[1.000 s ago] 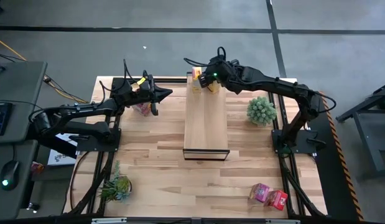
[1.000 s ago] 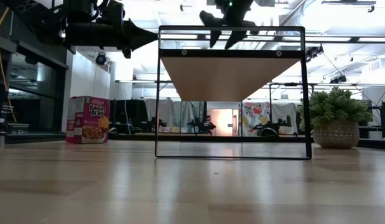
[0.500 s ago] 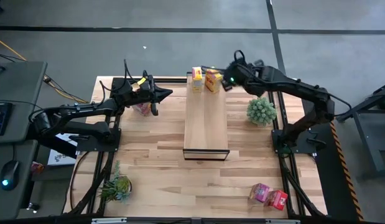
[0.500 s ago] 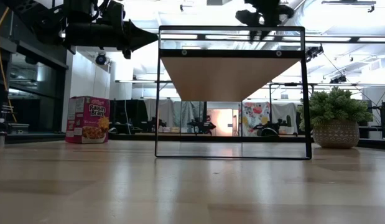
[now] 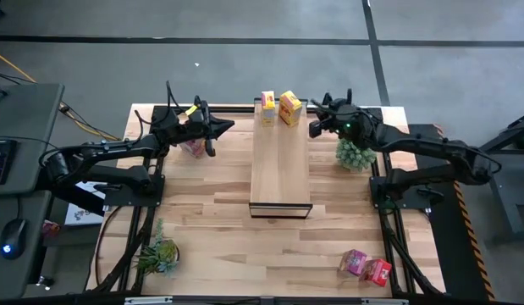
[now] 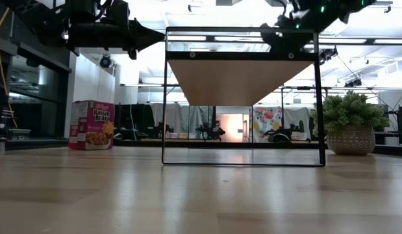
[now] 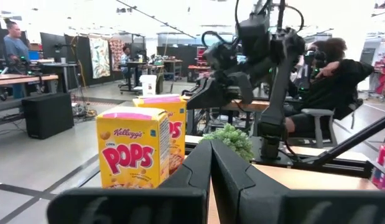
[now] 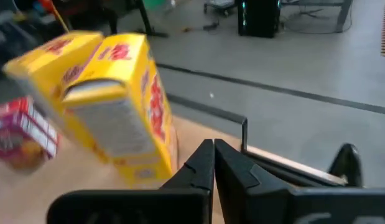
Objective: Stack cereal on shelf
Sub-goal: Put the yellow cereal box on the shelf
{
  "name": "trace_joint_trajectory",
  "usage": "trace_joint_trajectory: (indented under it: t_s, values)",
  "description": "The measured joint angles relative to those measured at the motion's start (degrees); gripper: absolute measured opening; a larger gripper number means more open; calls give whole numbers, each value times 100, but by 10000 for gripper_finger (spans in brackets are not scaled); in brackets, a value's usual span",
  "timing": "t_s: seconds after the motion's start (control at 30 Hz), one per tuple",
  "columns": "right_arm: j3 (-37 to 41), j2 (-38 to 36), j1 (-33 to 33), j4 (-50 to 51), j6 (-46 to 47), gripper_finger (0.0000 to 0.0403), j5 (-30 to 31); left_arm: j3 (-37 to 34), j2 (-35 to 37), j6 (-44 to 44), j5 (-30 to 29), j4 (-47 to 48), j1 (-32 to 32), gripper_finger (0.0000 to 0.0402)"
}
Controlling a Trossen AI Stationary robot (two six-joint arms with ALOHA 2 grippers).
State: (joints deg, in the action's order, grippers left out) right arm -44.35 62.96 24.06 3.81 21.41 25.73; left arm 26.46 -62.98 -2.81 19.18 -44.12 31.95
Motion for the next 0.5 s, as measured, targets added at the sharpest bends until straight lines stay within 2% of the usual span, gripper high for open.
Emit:
trace_joint_trajectory:
  t_s: [0.13, 0.3, 0.5]
  values:
    - [315, 324, 274, -873, 60, 1, -392, 0, 0, 2, -177, 2, 1, 0]
    - [110, 943, 379, -1300, 107, 1, -454, 0, 0, 44, -186, 6, 1, 0]
    - [-350, 1476, 371, -1087, 64, 0, -429, 0, 0, 44, -186, 76, 1, 0]
